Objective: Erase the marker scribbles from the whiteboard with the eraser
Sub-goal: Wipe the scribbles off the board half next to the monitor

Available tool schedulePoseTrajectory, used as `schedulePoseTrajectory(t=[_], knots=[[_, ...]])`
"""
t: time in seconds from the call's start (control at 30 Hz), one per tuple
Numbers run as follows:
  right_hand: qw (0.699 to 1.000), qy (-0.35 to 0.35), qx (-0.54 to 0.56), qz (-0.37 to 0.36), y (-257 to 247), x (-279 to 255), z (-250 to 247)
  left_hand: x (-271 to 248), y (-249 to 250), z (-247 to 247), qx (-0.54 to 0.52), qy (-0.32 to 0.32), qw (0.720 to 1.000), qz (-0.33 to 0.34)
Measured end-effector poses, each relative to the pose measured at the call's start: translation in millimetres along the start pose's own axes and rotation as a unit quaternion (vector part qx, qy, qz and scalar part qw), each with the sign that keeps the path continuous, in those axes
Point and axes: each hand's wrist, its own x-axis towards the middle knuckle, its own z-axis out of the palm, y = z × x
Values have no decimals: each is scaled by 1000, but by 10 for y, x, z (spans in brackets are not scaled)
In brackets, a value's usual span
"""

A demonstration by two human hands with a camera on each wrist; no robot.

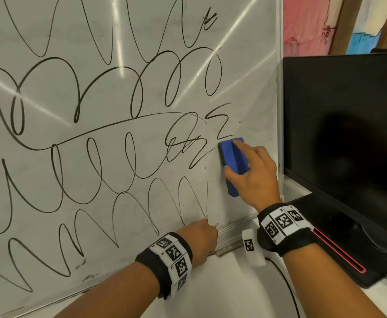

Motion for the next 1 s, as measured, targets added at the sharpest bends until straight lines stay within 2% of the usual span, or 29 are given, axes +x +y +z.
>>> schedulePoseTrajectory(t=[0.1, 0.23, 0.37, 0.53, 0.67, 0.77, 0.87, 1.0], knots=[[999, 26, 13, 15, -51, 91, -4, -5, 1, -4, 0, 2, 1000, 0], [999, -20, 4, -39, -65, 35, 2, -28, -33, 9, -35, 13, 999, 2], [1000, 28, -7, 7, -56, 191, -66, -17, -93, 3, -79, 25, 996, 22], [998, -24, 14, -56, -111, 40, -1, -15, -101, -18, -81, 9, 996, 26], [1000, 26, 3, 9, -136, 244, -90, -48, -107, -56, -76, 7, 996, 36], [999, 21, 23, -9, -204, 286, -38, -99, -84, -188, -88, 4, 994, 68], [999, -6, 10, -47, -198, 258, -41, -158, -58, -449, -95, 38, 990, 94], [999, 53, 6, 1, -206, 483, -141, -263, -82, -902, -94, 125, 983, 97]])
